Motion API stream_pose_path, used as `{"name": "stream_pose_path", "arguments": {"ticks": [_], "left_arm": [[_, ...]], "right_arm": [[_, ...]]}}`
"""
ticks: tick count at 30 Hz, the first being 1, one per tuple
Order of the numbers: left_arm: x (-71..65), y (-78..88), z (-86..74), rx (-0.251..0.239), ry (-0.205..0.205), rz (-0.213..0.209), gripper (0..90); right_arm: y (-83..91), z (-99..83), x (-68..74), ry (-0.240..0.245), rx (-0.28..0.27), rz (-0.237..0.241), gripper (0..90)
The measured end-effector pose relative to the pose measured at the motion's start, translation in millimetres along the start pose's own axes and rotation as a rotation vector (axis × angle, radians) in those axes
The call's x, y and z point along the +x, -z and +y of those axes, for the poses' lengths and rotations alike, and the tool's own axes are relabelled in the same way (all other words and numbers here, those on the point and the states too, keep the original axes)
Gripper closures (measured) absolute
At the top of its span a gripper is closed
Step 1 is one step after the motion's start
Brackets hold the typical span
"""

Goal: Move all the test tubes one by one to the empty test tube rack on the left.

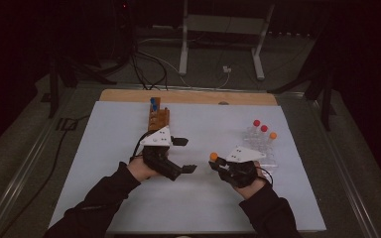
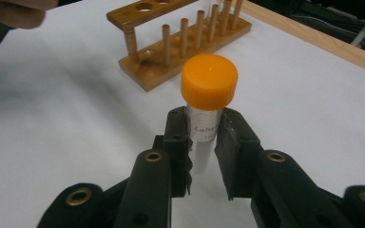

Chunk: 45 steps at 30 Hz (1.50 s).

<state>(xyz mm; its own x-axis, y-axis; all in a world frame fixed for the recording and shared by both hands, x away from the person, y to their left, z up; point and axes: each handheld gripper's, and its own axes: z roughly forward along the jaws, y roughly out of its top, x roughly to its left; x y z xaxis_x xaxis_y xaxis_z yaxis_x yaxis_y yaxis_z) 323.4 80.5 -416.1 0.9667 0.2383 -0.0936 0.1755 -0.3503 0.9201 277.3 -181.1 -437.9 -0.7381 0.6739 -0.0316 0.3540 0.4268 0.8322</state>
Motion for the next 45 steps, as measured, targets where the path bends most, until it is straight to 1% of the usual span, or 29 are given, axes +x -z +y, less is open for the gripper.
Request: {"name": "stream_pose_path", "arguments": {"ticks": [4,8,9,11,13,14,15,19,20,21,23,27,30,35,38,40,45], "left_arm": [[-1.4,-5.1,1.2,-0.004,-0.002,-0.007,12.8],[-3.0,-11.2,1.1,0.004,-0.017,-0.019,19.2],[-3.7,-13.0,1.0,0.008,-0.019,-0.017,22.4],[-4.4,-16.0,0.5,0.012,-0.024,-0.028,27.7],[-5.9,-19.4,-0.2,0.014,-0.038,-0.034,33.3],[-6.6,-21.1,-0.5,0.015,-0.043,-0.03,36.3],[-6.8,-22.5,-0.7,0.016,-0.045,-0.036,39.6],[-7.8,-27.8,-1.3,0.023,-0.062,-0.025,51.5],[-7.8,-29.1,-1.3,0.029,-0.065,-0.022,53.9],[-7.8,-29.8,-1.5,0.031,-0.065,-0.03,56.0],[-8.0,-31.3,-1.7,0.04,-0.078,-0.03,60.4],[-8.7,-33.5,-2.6,0.039,-0.085,-0.033,69.1],[-9.3,-33.9,-2.6,0.045,-0.098,-0.029,70.7],[-8.6,-31.7,-1.8,0.04,-0.094,-0.029,71.3],[-6.2,-27.5,-0.1,0.032,-0.088,-0.019,71.4],[-3.0,-22.8,1.8,0.024,-0.082,-0.007,71.4],[8.4,-5.9,10.0,0.005,-0.066,0.039,71.4]], "right_arm": [[-1.2,0.9,4.6,0.005,0.003,0.016,74.6],[-3.5,1.5,8.6,0.011,0.005,0.033,74.5],[-4.0,1.6,9.5,0.013,0.007,0.037,74.5],[-4.9,1.8,11.1,0.018,0.009,0.043,74.5],[-5.5,2.1,12.4,0.02,0.011,0.049,74.6],[-5.7,2.3,13.3,0.018,0.01,0.051,74.5],[-5.8,2.5,13.8,0.019,0.011,0.055,74.6],[-6.3,2.9,14.8,0.025,0.011,0.06,74.5],[-6.2,3.0,14.9,0.023,0.01,0.06,74.6],[-6.0,3.0,14.9,0.024,0.009,0.061,74.6],[-5.4,3.3,15.3,0.023,0.009,0.062,74.6],[-5.4,3.6,16.0,0.025,0.01,0.065,74.6],[-6.1,3.0,15.8,0.023,0.012,0.067,74.5],[-5.7,2.9,14.6,0.01,0.006,0.083,73.1],[-4.6,2.6,12.9,-0.005,-0.006,0.087,64.6],[-2.7,2.6,11.6,-0.014,-0.018,0.077,58.7],[2.2,3.4,8.0,-0.034,-0.051,0.059,48.0]]}}
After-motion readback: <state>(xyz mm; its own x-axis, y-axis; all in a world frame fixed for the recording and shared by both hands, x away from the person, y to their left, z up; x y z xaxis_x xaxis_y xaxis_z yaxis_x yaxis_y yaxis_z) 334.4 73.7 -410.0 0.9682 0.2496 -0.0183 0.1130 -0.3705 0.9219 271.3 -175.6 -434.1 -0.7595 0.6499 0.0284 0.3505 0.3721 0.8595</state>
